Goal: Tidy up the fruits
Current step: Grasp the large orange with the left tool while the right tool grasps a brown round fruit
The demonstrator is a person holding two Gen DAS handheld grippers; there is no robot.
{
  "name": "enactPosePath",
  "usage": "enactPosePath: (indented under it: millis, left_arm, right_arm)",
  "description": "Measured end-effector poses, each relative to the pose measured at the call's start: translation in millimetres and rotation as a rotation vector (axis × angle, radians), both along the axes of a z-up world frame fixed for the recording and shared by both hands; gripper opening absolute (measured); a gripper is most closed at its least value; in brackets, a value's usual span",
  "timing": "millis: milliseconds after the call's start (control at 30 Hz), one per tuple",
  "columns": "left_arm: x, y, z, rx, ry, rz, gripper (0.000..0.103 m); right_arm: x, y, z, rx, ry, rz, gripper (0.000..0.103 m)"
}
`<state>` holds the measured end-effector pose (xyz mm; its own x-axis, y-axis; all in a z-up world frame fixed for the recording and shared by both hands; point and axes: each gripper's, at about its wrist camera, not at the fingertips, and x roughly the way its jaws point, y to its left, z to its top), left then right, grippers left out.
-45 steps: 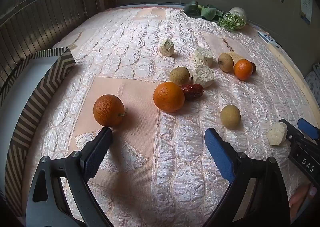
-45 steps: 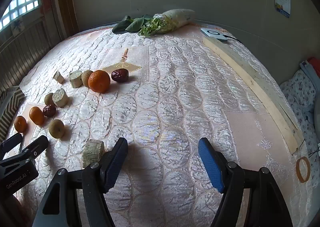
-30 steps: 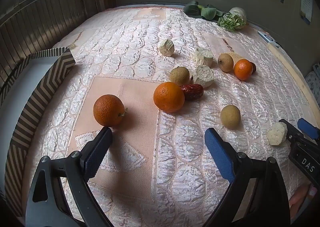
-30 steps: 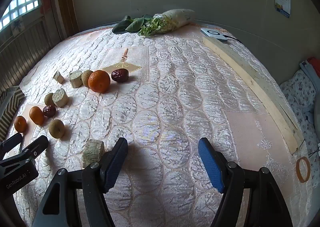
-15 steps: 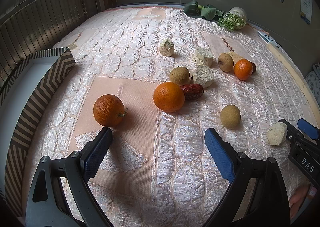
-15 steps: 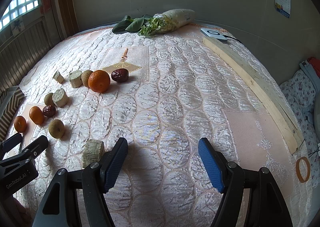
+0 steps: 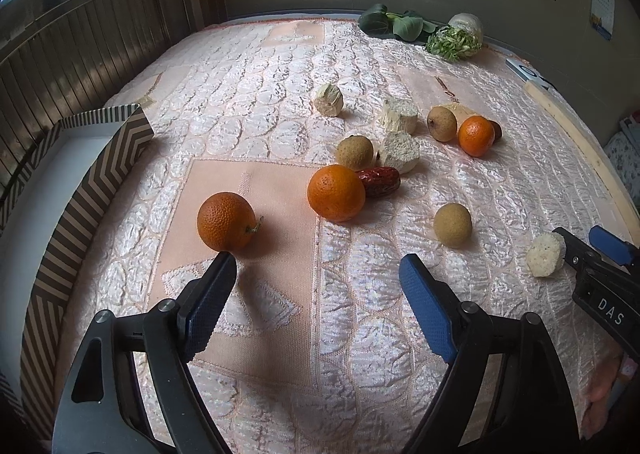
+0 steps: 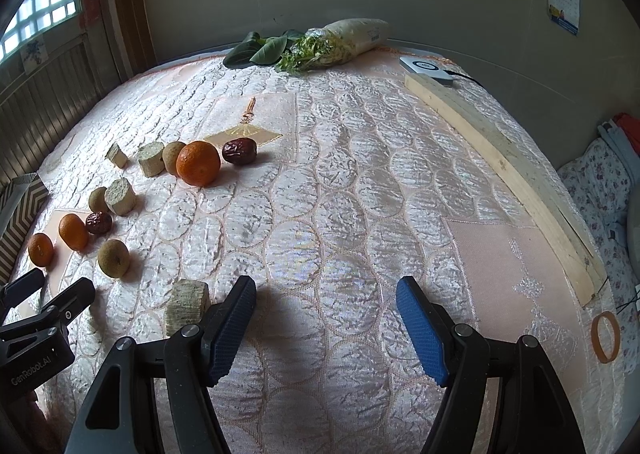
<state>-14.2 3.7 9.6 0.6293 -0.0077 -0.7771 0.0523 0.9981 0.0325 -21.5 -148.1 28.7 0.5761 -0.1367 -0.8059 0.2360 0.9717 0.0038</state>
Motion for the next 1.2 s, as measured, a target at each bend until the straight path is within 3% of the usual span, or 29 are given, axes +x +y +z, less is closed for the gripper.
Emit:
enactPosePath:
  millis: [100, 433, 600, 833, 1200]
  left_arm:
    - [-8, 6, 15, 0.001, -0.052, 0.005, 0.085]
    - [-28, 36, 51, -0.038, -0.121, 0.002, 0.085]
    - [-37, 44, 52, -0.054, -0.131, -0.005, 0.085]
    - [-41, 49, 53, -0.040, -0.145, -0.005, 0.085]
    - [-40, 54, 49, -0.038, -0.141, 0.017, 0.085]
  right_arm:
    - [-2, 1, 4, 0.009, -0.003, 0.009, 0.060]
    - [-20, 12, 42, 0.030, -0.111, 0.035, 0.060]
    - [-27, 23, 56, 0.082, -0.190, 0.087, 0.060]
    - [-31, 48, 61, 0.045, -0.236, 0.186, 0.060]
    - [-32, 56, 61, 0.079, -0.223, 0.236, 0.060]
